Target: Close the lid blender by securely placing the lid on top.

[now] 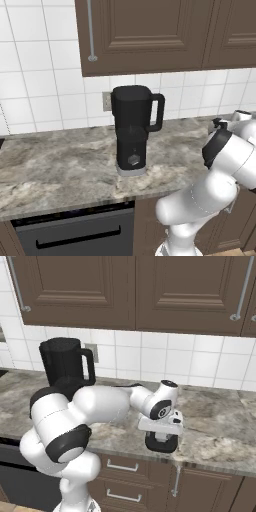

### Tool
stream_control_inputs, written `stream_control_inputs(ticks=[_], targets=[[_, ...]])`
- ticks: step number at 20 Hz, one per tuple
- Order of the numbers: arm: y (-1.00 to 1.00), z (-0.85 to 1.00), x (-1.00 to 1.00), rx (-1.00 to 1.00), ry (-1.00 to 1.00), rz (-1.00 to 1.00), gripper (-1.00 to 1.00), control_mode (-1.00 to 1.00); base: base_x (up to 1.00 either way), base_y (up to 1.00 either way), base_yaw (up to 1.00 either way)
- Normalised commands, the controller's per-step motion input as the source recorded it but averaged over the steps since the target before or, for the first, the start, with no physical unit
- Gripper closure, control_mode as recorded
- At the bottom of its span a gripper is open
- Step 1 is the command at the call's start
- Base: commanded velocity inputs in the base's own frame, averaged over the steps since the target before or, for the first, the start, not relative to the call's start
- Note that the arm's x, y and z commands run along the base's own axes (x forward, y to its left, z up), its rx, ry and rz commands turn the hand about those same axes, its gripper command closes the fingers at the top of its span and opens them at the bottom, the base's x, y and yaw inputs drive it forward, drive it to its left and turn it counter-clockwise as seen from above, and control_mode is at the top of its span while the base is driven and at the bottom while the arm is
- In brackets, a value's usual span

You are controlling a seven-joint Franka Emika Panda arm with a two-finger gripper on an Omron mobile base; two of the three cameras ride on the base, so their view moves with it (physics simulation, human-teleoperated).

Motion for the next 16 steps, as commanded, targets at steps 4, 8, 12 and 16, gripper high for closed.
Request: stream_control_inputs(ticks=[4,8,12,16], targets=[[0.0,-0.08,0.13,-0.01,0.0,0.0,-1.0,-1.0,0.0,0.0,0.0],[-0.11,-0.01,0.14,0.0,-0.01,0.0,-1.0,-1.0,0.0,0.0,0.0],[-0.18,0.0,0.08,0.0,-0.04,0.0,-1.0,-1.0,0.0,0.0,0.0],[-0.02,0.0,0.12,0.0,-0.04,0.0,-1.0,-1.0,0.0,0.0,0.0]])
